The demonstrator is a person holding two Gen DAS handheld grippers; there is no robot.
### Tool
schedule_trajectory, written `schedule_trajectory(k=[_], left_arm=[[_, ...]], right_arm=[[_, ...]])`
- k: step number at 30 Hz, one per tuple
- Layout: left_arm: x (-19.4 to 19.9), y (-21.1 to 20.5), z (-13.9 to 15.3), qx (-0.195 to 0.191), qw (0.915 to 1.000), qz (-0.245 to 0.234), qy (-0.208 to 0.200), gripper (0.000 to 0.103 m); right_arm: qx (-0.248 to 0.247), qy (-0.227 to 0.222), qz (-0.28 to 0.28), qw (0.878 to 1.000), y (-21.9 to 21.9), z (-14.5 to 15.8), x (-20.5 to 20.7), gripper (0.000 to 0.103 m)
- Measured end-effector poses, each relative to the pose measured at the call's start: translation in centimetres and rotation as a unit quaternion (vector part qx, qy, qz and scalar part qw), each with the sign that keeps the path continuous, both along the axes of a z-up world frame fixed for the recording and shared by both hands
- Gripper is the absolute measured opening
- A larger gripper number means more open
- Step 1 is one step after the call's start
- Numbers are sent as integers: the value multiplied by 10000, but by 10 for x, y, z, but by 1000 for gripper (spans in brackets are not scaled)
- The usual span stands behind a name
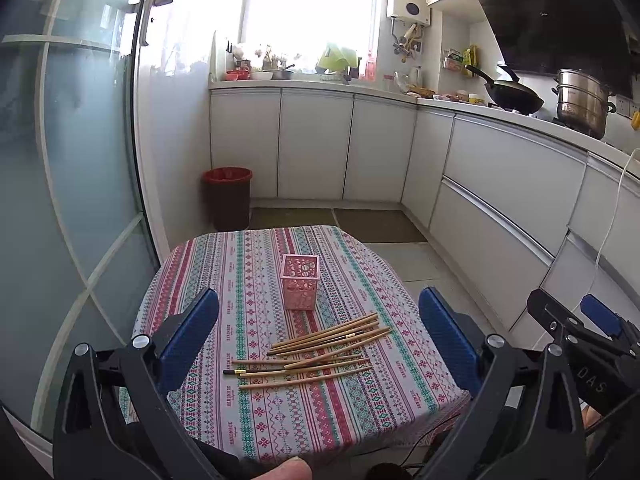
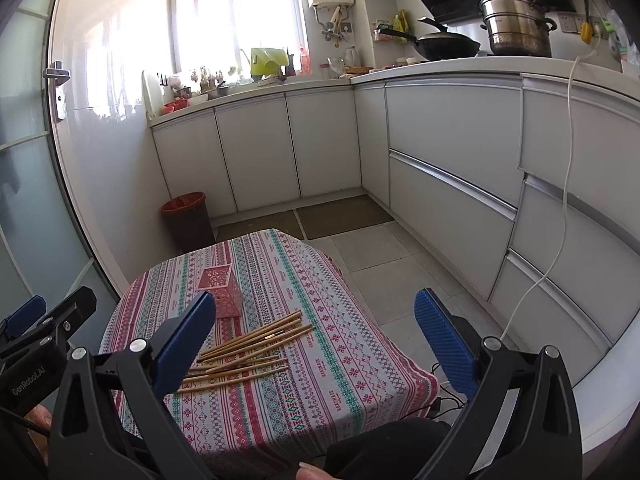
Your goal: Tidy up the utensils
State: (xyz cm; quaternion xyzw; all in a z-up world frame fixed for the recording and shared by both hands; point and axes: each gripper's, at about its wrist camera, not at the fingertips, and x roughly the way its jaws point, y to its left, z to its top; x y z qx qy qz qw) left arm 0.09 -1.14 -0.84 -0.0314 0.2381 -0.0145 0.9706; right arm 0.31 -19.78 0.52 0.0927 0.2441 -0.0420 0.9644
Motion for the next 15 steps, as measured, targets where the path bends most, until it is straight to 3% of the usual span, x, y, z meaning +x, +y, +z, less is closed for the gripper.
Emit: schedule_trajectory(k=[15], left_arm=[[1,-2,-4,28,10000,-18,39,96]], right_arm=[[7,44,35,10000,1,-1,2,97]])
